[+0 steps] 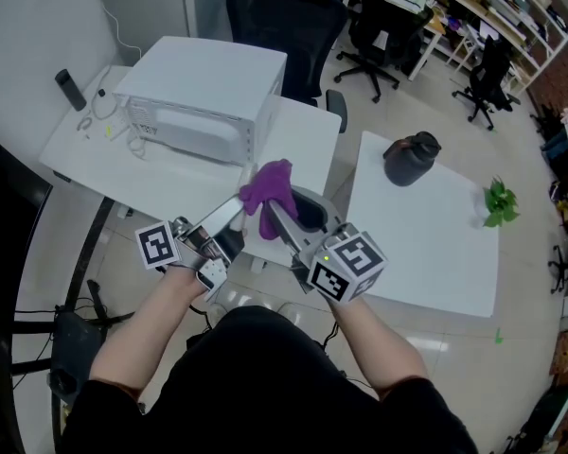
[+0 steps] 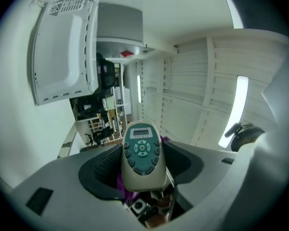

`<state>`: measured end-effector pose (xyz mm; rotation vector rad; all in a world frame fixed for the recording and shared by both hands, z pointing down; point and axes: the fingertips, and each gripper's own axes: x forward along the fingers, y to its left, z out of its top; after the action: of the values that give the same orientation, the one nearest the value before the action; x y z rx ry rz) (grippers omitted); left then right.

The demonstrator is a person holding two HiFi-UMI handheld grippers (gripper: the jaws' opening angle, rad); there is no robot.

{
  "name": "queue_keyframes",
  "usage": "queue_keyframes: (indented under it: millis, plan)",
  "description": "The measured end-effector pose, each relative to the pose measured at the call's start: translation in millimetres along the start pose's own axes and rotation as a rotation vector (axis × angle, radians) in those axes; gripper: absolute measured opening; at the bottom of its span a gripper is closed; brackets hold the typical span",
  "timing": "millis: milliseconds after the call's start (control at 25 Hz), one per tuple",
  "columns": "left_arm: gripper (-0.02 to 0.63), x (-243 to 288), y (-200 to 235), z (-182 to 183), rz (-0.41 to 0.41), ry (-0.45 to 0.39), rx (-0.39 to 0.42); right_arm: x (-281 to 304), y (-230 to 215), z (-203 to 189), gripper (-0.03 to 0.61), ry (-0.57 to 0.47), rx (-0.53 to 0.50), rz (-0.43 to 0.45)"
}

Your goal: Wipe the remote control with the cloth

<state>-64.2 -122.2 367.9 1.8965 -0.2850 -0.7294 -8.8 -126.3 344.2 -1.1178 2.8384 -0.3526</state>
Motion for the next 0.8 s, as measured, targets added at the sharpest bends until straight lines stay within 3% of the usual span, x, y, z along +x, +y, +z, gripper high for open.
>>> queue_keyframes:
  millis: [160,280,560,680,760,800]
  plan:
    - [0.255,-3,-1,29,0.002,-0.081,0.007,2,35,-27,0.135,0.068,0.003,0.139]
    - [0.255,-3,-7,27,-0.026,-0.071,-0.002,7,46,-42,0.135,0.122,0.003,0.176]
    - [0.255,-7,-1,-23,-0.024,0.1,-0.04,3,1,-16,0.133,0.059,-0.012,0.021]
    - [0.255,-9,6,-29,-0.012,0.12,-0.042,3,-9,-10,0.135,0.043,-0.015,-0.008]
    - [0.255,-10,10,-25,0.02,0.115,0.002,-1,-12,-8,0.135,0.031,-0.031,-0.024]
    - [0.255,-11,16,-22,0.063,0.116,0.065,-4,-14,-8,0.135,0.03,-0.05,-0.04]
